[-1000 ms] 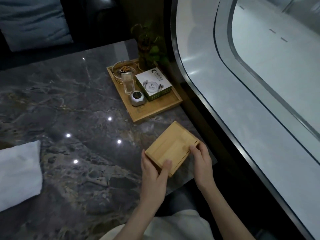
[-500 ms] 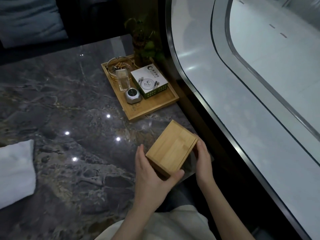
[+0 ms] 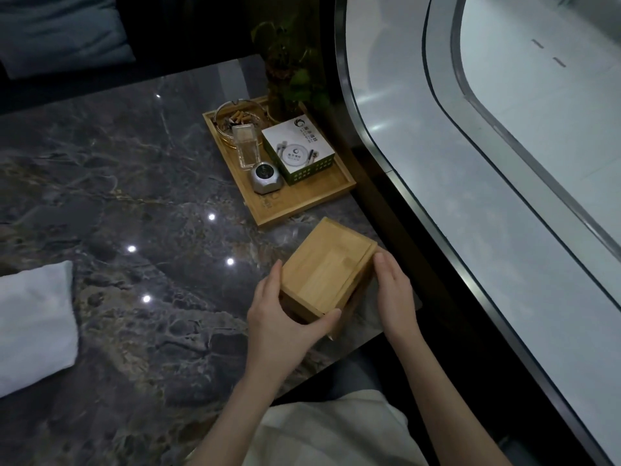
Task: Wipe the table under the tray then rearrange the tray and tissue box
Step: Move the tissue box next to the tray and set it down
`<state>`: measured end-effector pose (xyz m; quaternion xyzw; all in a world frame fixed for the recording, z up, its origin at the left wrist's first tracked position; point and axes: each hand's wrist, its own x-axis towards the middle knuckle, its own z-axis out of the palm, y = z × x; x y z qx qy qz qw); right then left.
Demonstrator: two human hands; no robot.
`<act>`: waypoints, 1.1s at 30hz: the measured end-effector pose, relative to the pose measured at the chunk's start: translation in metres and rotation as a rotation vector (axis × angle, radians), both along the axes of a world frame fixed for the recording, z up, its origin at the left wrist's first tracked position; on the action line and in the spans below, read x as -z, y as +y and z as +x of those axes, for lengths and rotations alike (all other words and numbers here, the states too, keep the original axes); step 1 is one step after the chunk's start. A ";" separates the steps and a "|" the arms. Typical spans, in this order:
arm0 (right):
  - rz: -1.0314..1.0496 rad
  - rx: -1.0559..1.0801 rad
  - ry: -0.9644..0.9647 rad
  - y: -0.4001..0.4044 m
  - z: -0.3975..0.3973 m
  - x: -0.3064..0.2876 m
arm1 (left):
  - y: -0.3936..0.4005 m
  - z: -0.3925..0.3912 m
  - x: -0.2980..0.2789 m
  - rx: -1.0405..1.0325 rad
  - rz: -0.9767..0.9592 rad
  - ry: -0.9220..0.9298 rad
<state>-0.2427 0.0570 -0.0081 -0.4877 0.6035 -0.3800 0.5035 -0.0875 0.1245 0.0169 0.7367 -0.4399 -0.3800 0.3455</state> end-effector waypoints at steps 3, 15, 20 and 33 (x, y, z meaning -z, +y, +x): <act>-0.090 -0.078 0.123 -0.005 0.013 -0.005 | -0.007 0.018 0.007 -0.092 0.061 0.189; -0.313 -0.218 0.644 -0.010 0.067 -0.003 | 0.008 0.036 0.025 -0.331 0.153 0.667; -0.319 -0.248 0.762 -0.011 0.073 -0.003 | 0.011 0.038 0.028 -0.299 0.168 0.605; -0.453 -0.389 0.834 0.013 0.064 -0.004 | 0.012 0.045 0.019 -0.011 -0.005 -0.126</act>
